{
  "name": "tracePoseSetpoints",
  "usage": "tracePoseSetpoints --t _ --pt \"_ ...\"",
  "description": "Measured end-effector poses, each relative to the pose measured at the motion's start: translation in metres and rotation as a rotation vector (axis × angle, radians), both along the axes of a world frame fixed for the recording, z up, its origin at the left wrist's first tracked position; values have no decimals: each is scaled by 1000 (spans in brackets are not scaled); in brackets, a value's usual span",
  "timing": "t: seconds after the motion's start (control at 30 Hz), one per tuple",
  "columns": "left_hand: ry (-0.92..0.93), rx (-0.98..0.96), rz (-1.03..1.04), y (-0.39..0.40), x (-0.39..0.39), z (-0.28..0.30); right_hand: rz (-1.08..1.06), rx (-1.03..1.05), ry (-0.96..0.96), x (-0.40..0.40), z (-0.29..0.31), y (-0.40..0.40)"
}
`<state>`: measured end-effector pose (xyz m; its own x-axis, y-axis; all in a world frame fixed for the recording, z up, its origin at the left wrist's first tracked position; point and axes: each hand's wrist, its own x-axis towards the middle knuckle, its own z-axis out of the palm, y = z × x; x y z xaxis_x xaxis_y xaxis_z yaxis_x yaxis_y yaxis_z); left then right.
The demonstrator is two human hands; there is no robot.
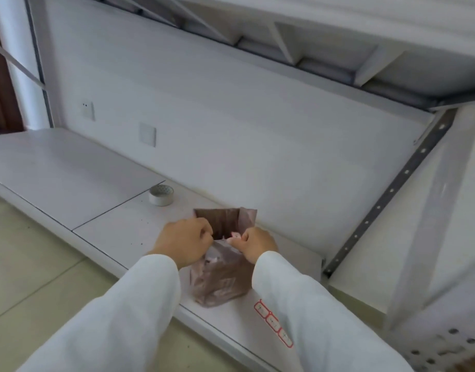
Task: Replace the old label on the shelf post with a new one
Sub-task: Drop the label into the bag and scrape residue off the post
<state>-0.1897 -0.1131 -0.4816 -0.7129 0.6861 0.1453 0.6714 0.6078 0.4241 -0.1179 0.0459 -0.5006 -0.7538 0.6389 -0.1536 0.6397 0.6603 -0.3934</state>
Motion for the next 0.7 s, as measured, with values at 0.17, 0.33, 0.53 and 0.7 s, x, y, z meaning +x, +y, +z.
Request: tracePoseSetpoints --t 0.17,0.33,0.53,0.7 --pt "-23 -37 0 -3 -1 -10 21 20 -31 -2 -1 4" --pt "-27 -18 -31 3 4 -10 28 67 -13 2 7 8" --pt "-80 38 -50 8 3 -16 71 125 3 3 11 6" --pt "16 78 -39 11 9 -6 127 264 11 13 29 5"
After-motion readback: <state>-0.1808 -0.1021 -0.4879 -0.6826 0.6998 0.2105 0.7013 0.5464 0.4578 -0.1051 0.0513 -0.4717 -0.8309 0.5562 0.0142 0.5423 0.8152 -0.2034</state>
